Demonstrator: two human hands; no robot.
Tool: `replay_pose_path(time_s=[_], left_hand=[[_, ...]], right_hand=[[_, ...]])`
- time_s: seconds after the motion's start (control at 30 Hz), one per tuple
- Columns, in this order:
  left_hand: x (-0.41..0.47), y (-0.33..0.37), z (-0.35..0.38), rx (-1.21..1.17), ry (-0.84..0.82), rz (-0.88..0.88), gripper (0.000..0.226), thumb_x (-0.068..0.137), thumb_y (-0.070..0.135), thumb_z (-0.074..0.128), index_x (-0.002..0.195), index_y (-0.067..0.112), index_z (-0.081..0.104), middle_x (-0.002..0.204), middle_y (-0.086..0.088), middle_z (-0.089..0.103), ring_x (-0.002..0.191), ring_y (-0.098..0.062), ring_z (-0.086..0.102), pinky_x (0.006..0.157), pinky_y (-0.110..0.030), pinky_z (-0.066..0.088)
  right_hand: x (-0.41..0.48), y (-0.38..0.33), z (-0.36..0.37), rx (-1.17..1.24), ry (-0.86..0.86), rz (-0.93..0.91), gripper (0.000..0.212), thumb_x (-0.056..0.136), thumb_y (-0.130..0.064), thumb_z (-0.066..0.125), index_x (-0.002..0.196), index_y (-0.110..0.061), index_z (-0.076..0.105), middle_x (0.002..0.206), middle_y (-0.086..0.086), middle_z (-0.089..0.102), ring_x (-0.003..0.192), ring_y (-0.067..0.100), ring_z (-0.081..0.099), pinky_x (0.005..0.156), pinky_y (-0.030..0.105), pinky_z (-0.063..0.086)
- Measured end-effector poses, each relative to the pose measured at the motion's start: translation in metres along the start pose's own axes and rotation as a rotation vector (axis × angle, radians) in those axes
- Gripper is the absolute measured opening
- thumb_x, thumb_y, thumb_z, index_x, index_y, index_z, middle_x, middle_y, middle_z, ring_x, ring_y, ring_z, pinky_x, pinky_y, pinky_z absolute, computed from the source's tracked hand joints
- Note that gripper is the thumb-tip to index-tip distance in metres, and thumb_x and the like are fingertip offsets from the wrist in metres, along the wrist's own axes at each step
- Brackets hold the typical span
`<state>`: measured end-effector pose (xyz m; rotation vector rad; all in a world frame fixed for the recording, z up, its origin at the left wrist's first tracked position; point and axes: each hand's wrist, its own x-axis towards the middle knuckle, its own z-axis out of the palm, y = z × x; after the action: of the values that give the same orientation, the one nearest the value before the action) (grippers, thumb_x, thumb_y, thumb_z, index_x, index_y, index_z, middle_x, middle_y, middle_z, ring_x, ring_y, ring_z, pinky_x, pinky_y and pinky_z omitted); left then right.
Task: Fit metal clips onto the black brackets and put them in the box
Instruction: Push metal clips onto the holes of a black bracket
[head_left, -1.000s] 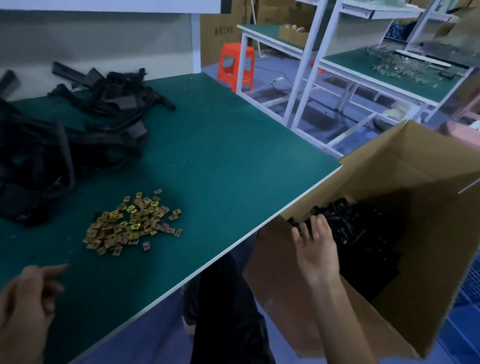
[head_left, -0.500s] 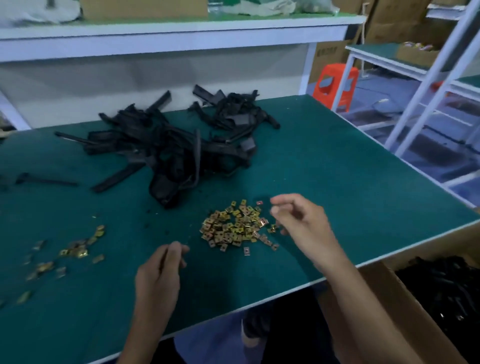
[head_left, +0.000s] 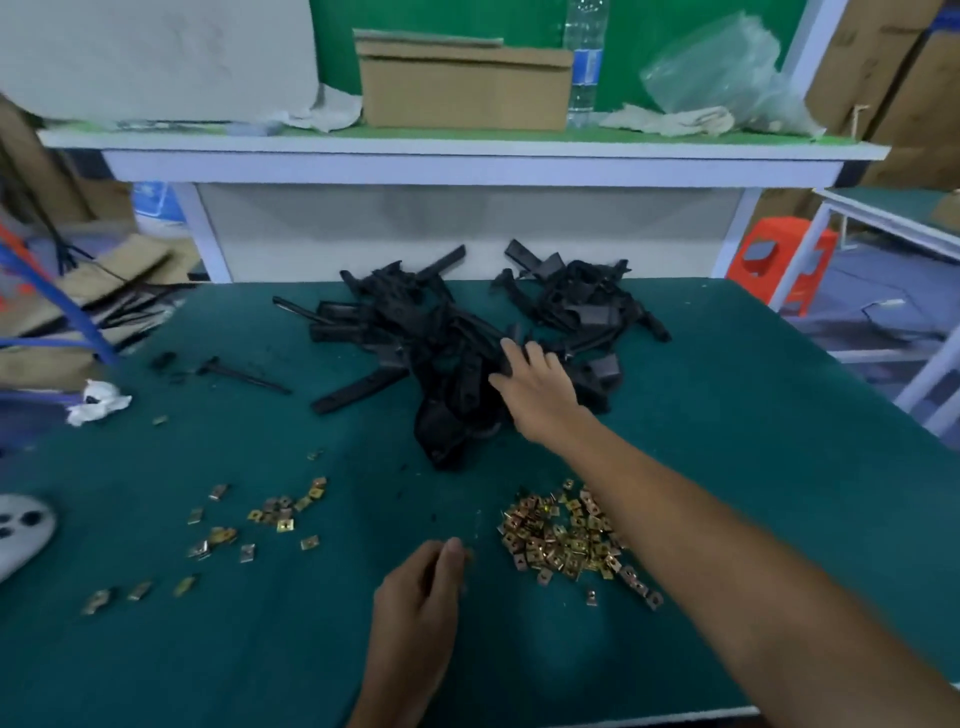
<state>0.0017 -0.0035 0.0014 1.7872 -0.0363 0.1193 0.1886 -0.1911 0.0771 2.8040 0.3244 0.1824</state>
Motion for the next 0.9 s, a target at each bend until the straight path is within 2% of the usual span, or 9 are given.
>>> replay_pose_path(time_s=[0.07, 0.13, 0.27, 0.37, 0.5, 0.6, 0.7, 0.8, 0.9], left_hand=[[0.001, 0.0, 0.0, -0.006, 0.005, 0.008, 0.042, 0.086, 0.061, 0.047, 0.072, 0.026, 0.065, 0.061, 0.002, 0.06, 0.053, -0.003, 0.051, 0.052, -0.021, 0.038], [0.002, 0.001, -0.001, 0.002, -0.004, 0.002, 0.039, 0.088, 0.058, 0.047, 0.072, 0.027, 0.065, 0.061, 0.003, 0.06, 0.054, -0.003, 0.052, 0.052, -0.021, 0.038], [0.001, 0.001, -0.001, 0.006, -0.029, -0.005, 0.027, 0.098, 0.041, 0.053, 0.077, 0.031, 0.068, 0.06, -0.001, 0.055, 0.053, -0.004, 0.047, 0.052, -0.021, 0.037], [0.0, 0.001, -0.001, 0.042, -0.046, -0.005, 0.027, 0.098, 0.044, 0.052, 0.079, 0.032, 0.067, 0.067, -0.011, 0.056, 0.052, -0.005, 0.044, 0.051, -0.023, 0.035], [-0.002, 0.002, 0.001, 0.146, -0.075, 0.032, 0.035, 0.098, 0.042, 0.053, 0.072, 0.02, 0.059, 0.067, -0.009, 0.055, 0.053, -0.004, 0.044, 0.052, -0.025, 0.034], [-0.001, -0.001, 0.005, 0.245, -0.076, 0.053, 0.023, 0.098, 0.038, 0.058, 0.078, 0.027, 0.062, 0.07, 0.01, 0.06, 0.065, 0.001, 0.055, 0.06, -0.019, 0.041], [0.0, 0.002, 0.013, 0.411, -0.094, 0.146, 0.005, 0.098, 0.041, 0.058, 0.099, 0.042, 0.063, 0.097, 0.025, 0.06, 0.093, 0.003, 0.055, 0.072, -0.014, 0.043], [0.006, 0.003, 0.024, 0.669, -0.177, 0.243, 0.029, 0.099, 0.055, 0.049, 0.123, 0.041, 0.058, 0.115, 0.022, 0.05, 0.109, -0.001, 0.042, 0.072, -0.023, 0.044], [0.012, 0.002, 0.029, 0.763, -0.261, 0.251, 0.04, 0.096, 0.064, 0.045, 0.128, 0.042, 0.056, 0.119, 0.018, 0.049, 0.115, -0.005, 0.041, 0.075, -0.027, 0.047]], right_hand=[[0.003, 0.006, 0.0, -0.154, -0.066, -0.037, 0.058, 0.095, -0.022, 0.069, 0.149, -0.025, 0.045, 0.168, 0.018, 0.005, 0.152, 0.045, 0.008, 0.121, 0.055, 0.019], [0.0, 0.011, 0.001, -0.257, -0.122, -0.099, 0.059, 0.099, -0.026, 0.064, 0.152, -0.024, 0.04, 0.166, 0.018, 0.016, 0.152, 0.044, 0.007, 0.122, 0.057, 0.014], [-0.026, 0.022, -0.003, -0.234, -0.133, -0.147, 0.051, 0.1, -0.027, 0.06, 0.148, -0.019, 0.044, 0.149, 0.014, 0.046, 0.143, 0.041, 0.029, 0.12, 0.051, 0.018], [-0.047, 0.028, -0.014, -0.142, -0.144, -0.143, 0.054, 0.099, -0.045, 0.06, 0.141, -0.014, 0.046, 0.135, 0.009, 0.057, 0.126, 0.034, 0.05, 0.106, 0.043, 0.032], [-0.084, 0.044, -0.028, 0.084, -0.212, -0.037, 0.053, 0.098, -0.055, 0.057, 0.13, -0.014, 0.045, 0.1, 0.0, 0.062, 0.093, 0.028, 0.063, 0.075, 0.039, 0.049], [-0.12, 0.056, -0.029, 0.451, -0.242, 0.125, 0.048, 0.096, -0.056, 0.061, 0.125, -0.021, 0.047, 0.108, -0.003, 0.06, 0.094, 0.023, 0.06, 0.08, 0.04, 0.053], [-0.163, 0.049, -0.024, 0.931, -0.273, 0.249, 0.028, 0.094, -0.042, 0.07, 0.111, -0.03, 0.052, 0.098, -0.007, 0.06, 0.084, 0.01, 0.059, 0.07, 0.026, 0.048], [-0.207, 0.023, -0.01, 1.126, -0.158, 0.35, 0.022, 0.085, -0.041, 0.078, 0.097, -0.038, 0.059, 0.08, -0.009, 0.063, 0.066, 0.003, 0.057, 0.059, 0.02, 0.043], [-0.239, -0.009, -0.004, 1.243, 0.003, 0.471, 0.035, 0.078, -0.056, 0.079, 0.104, -0.048, 0.057, 0.07, -0.007, 0.069, 0.052, 0.006, 0.061, 0.05, 0.019, 0.046]])
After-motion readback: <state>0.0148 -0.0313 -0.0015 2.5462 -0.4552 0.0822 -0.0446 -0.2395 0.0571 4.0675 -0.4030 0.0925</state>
